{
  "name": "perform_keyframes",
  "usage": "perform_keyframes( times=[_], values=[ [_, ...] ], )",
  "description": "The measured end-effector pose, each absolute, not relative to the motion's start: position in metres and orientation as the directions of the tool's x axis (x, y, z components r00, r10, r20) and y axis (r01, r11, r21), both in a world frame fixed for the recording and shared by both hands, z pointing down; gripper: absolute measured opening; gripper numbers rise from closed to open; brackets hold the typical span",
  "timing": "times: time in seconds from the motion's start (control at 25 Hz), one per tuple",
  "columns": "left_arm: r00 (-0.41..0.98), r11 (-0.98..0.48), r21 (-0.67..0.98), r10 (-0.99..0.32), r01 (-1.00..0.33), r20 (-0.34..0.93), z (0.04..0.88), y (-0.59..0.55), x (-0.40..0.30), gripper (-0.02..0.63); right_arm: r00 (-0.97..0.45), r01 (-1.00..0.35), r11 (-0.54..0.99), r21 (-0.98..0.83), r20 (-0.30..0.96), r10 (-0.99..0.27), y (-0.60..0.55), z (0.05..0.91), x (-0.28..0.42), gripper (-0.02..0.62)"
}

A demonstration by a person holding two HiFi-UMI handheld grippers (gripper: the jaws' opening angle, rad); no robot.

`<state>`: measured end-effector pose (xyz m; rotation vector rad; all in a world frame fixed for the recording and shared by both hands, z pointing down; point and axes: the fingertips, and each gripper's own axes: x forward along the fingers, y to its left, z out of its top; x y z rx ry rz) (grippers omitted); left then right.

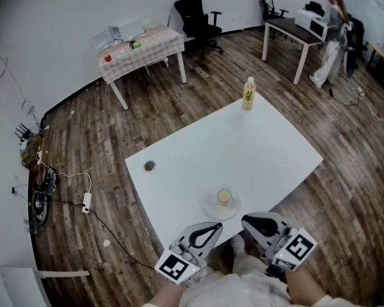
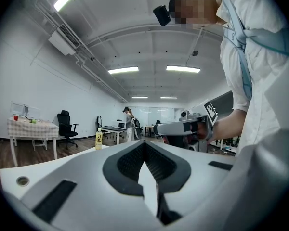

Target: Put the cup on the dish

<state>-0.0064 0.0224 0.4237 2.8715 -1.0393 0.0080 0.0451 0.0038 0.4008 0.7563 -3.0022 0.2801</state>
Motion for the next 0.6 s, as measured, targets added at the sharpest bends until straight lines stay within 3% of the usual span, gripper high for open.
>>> perform_keyframes(
  times=[0.6],
  values=[
    [0.741,-0.736,0.089,-0.671,-0.671,0.025,0.414,0.071,-0.041,0.0,-0.894,-0.448,0.888,-0.108,0.065,-0.443,0.07,0.399,0.023,0.032]
  ],
)
